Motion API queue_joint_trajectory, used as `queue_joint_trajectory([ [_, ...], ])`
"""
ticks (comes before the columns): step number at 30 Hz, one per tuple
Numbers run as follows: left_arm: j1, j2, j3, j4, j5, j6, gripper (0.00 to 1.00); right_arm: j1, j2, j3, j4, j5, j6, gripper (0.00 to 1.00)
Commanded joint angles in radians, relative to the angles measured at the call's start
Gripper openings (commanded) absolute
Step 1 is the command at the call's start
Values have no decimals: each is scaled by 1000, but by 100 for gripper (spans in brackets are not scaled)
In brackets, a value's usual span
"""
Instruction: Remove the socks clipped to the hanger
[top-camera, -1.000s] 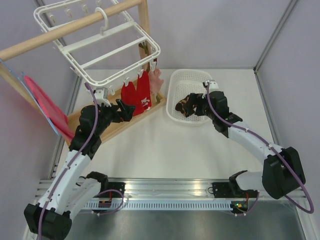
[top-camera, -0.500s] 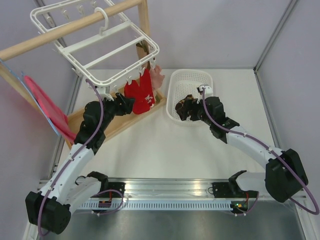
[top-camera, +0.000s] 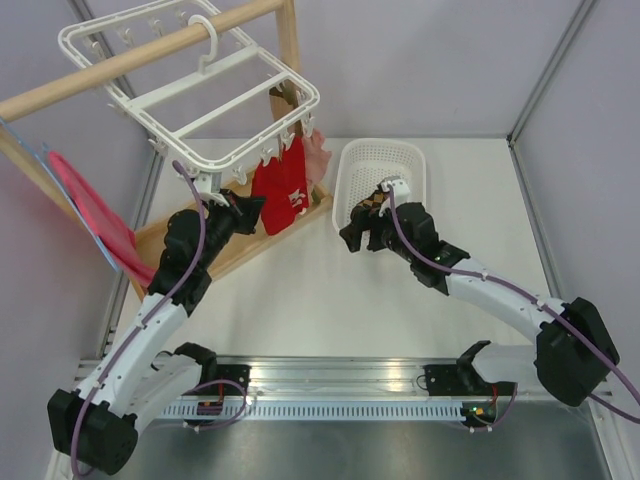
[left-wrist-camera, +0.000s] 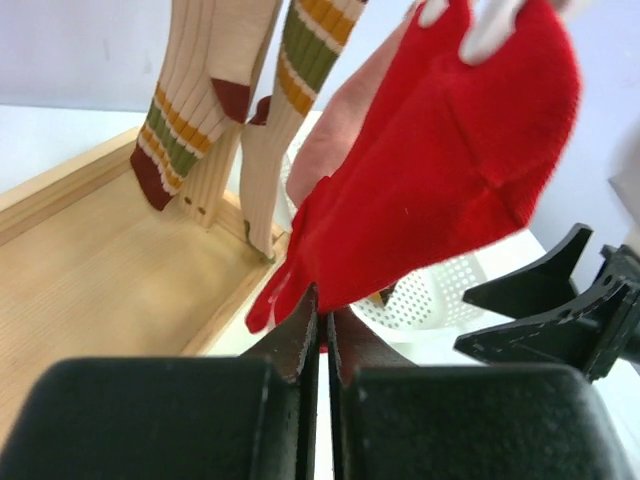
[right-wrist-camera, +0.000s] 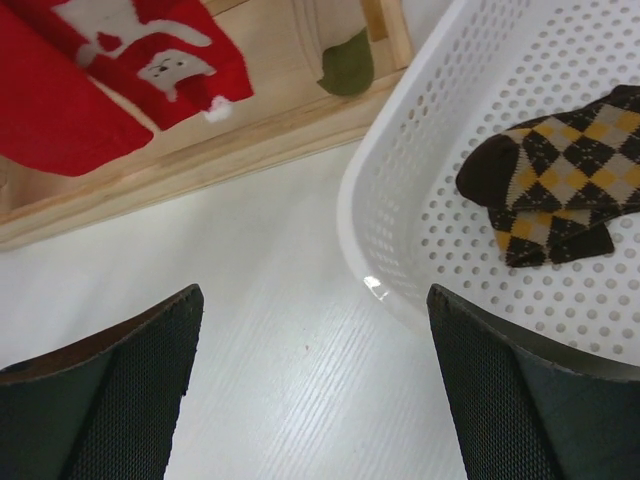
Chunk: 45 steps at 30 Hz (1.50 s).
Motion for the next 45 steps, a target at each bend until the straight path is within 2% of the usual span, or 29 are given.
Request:
queue_joint_trajectory([
  [1,-20,-59,-7,39,30,-31,2,56,-40,-13,80,65,-23,96],
  [6,-36,-103,7,-39,8,-44,2,125,-88,-52,198,70,-13,96],
  [12,-43,-118,5,-53,21,-74,2,241,-85,-46,312,111,-26,96],
  [23,-48,-121,10,-54,68,-90,2,460,110,85,411,255,-103,95],
  [41,-53,-133,4,-50,105,-130,2,493,383,326,451,350,-157,95],
  [44,-53,-141,2,-47,111,-132,2,494,409,330,456,398,-151,93],
  [45,-53,-145,1,-47,111,-132,2,496,418,330,456,412,-151,90],
])
